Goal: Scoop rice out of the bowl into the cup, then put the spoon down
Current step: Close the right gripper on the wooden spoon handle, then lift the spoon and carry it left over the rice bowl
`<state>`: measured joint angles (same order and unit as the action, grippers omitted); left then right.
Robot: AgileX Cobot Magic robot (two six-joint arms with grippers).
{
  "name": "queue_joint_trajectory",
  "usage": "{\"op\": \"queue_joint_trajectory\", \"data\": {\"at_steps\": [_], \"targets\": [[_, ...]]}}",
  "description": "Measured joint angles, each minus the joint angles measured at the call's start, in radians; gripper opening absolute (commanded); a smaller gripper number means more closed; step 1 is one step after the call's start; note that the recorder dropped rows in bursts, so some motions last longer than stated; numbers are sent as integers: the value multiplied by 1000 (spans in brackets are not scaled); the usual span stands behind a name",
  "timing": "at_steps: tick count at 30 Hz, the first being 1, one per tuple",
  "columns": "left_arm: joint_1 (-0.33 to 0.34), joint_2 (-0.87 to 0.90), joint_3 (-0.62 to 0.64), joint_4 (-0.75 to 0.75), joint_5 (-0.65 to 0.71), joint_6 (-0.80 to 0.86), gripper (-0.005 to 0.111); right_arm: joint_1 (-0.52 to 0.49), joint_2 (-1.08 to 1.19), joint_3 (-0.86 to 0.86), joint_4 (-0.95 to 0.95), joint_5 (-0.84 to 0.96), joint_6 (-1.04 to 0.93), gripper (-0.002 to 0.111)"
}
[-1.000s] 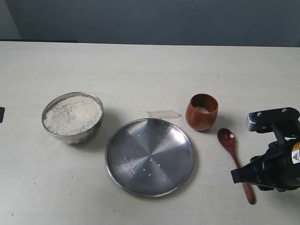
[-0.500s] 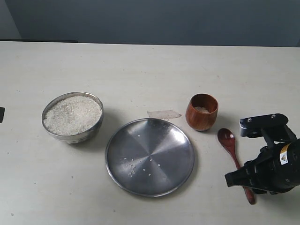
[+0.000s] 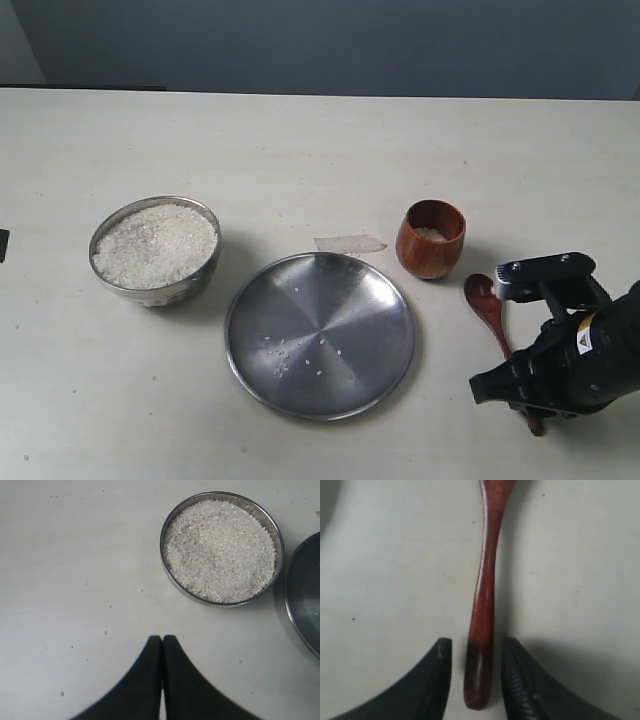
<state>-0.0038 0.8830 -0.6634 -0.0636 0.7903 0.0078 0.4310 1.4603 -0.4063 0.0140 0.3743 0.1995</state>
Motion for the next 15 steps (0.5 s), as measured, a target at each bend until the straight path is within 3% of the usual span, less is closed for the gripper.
{"op": "queue_joint_trajectory", "data": {"at_steps": [5, 7, 9, 15], "targets": [[0, 0, 0, 2, 0, 0, 0, 0, 38, 0, 0, -21, -2, 31], [0, 0, 0, 2, 0, 0, 0, 0, 50, 0, 0, -27, -2, 20], [0, 0, 0, 2, 0, 0, 0, 0, 57, -2, 0, -30, -2, 0], [0, 0, 0, 2, 0, 0, 0, 0, 70, -5, -3, -30, -2, 0]]}}
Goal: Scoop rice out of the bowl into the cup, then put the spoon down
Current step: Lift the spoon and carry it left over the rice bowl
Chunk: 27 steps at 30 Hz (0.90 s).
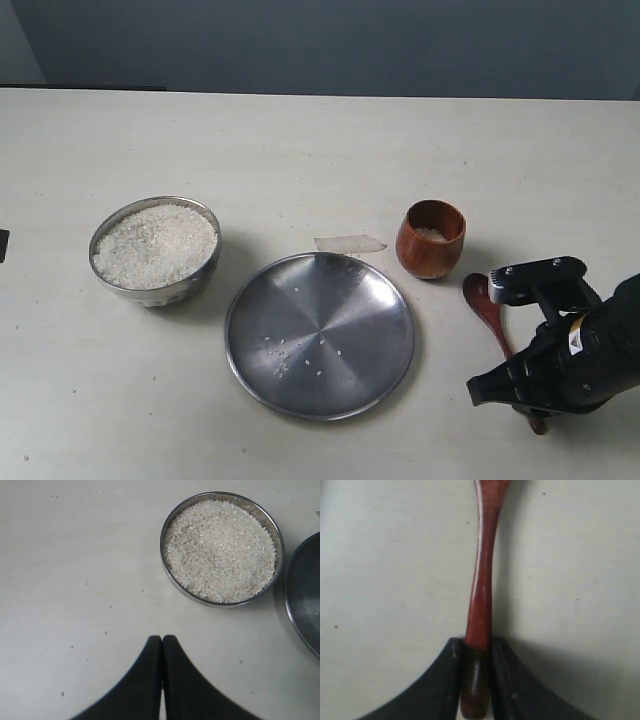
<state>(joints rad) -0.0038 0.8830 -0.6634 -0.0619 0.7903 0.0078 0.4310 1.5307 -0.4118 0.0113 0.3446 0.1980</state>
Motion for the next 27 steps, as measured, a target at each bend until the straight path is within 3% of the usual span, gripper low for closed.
{"op": "queue_joint_trajectory", "data": {"at_steps": [7, 17, 24, 27], "targets": [[0, 0, 0, 2, 0, 0, 0, 0, -41, -29, -42, 17, 32, -1], [0, 0, 0, 2, 0, 0, 0, 0, -233, -212, -483, 299, 355, -1], [0, 0, 0, 2, 0, 0, 0, 10, -261, -345, -458, 411, 124, -1], [0, 0, 0, 2, 0, 0, 0, 66, -261, -408, -415, 427, -6, -1]]}}
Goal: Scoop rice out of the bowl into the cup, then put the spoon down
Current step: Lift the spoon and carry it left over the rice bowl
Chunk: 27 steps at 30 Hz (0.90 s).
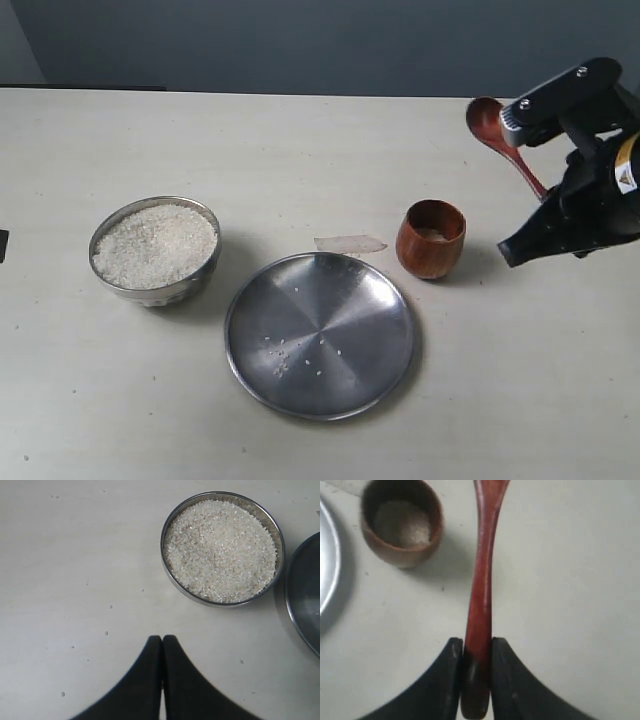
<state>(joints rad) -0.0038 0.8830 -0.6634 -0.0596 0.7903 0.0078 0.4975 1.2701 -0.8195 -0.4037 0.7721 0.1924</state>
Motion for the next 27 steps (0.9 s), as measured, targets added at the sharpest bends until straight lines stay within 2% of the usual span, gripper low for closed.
{"op": "queue_joint_trajectory", "data": {"at_steps": [4, 8, 14, 27], "targets": [[0, 0, 0, 0, 0, 0, 0, 117, 66, -124, 2, 80, -56, -1], [0, 0, 0, 0, 0, 0, 0, 250, 226, -287, -32, 206, -62, -1], [0, 0, 0, 0, 0, 0, 0, 392, 433, -504, -105, 293, -66, -1], [0, 0, 0, 0, 0, 0, 0, 547, 734, -788, -294, 427, -66, -1]]}}
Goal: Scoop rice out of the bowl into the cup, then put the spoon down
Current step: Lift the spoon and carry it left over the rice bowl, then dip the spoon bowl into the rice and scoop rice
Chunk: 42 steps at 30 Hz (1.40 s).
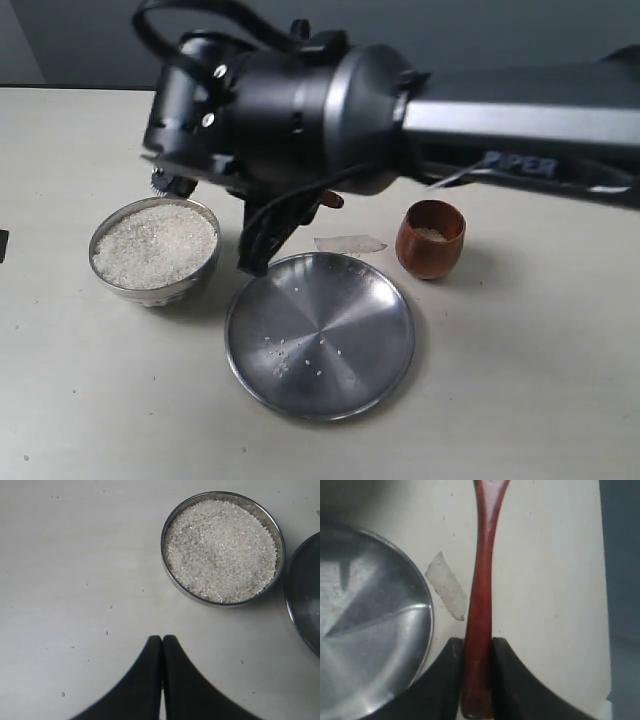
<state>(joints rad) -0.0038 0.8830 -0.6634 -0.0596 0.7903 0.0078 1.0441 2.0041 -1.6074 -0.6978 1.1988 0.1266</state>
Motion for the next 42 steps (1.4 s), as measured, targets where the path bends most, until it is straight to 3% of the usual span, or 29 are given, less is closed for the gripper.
{"op": "queue_joint_trajectory", "data": {"at_steps": [15, 42], "targets": [[0, 0, 0, 0, 0, 0, 0, 111, 210, -116, -238, 14, 6, -1], [0, 0, 0, 4, 0, 0, 0, 163, 261, -117, -173, 18, -19, -1]]}}
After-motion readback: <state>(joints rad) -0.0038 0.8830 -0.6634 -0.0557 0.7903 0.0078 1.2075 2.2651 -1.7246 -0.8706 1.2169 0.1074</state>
